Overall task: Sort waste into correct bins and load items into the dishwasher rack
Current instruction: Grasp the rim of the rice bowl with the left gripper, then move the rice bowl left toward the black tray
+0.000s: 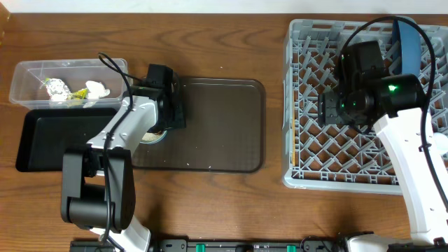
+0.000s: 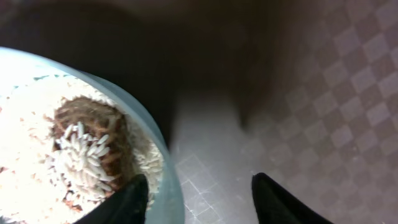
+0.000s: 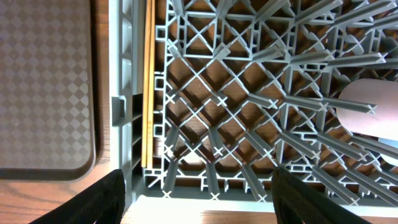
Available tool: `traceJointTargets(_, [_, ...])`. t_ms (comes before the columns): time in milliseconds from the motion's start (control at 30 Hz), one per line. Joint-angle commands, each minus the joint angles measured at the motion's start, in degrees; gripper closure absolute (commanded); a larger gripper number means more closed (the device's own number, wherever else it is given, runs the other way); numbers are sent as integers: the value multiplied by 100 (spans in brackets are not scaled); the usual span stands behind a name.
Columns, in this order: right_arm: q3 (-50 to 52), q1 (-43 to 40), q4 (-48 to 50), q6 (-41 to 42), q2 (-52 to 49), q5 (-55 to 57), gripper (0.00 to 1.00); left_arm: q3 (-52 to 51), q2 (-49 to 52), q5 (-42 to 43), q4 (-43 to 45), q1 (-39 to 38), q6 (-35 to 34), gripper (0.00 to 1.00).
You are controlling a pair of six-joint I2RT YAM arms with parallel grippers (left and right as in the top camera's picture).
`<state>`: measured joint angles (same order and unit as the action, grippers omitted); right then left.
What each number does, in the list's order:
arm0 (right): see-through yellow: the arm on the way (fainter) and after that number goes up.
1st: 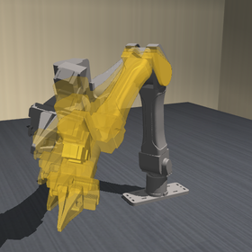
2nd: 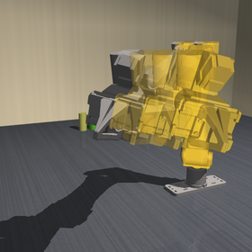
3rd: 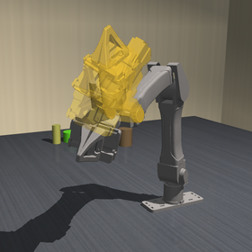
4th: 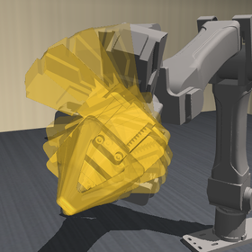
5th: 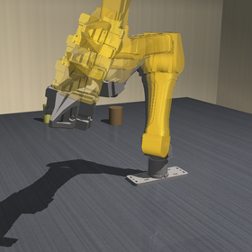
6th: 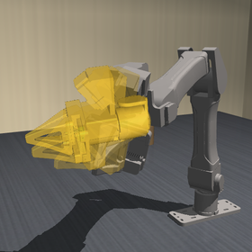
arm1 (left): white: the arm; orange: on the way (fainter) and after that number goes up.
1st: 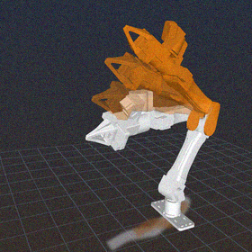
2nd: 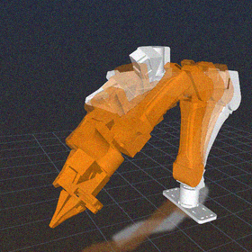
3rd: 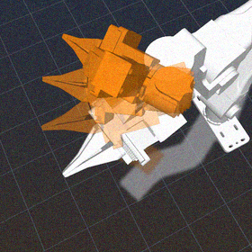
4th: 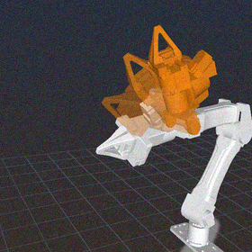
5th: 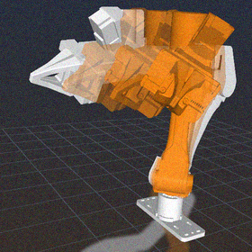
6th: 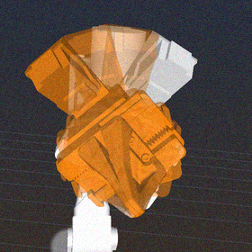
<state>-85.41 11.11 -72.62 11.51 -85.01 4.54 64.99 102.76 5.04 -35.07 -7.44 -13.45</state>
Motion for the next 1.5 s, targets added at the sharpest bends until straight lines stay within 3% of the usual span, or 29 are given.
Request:
traceJointTargets(0, [9,-28,-9,-44,20,42,29,52,79,101,7,-37,98,55])
traceJointTargets(800, [11,-28,-52,-44,20,39,30,-586,208,-162,245,-37,94,60])
traceJointTargets(900, [13,-28,-52,-44,20,42,30,-586,205,-162,245,-37,96,64])
traceJointTargets(967, [13,-28,-52,-44,20,42,30,-586,205,-162,240,-37,96,74])
traceJointTargets(1100, [13,-28,-52,-44,20,42,30,-584,203,-162,216,-37,96,81])
traceJointTargets(1133, [13,-28,-52,-44,20,42,30,-579,201,-162,195,-37,96,87])
traceJointTargets(1267, [13,-28,-52,-44,20,42,30,-503,197,-162,72,-37,94,94])
traceJointTargets(1467, [13,-28,-52,-46,20,42,30,-264,109,-164,-282,-37,96,94])
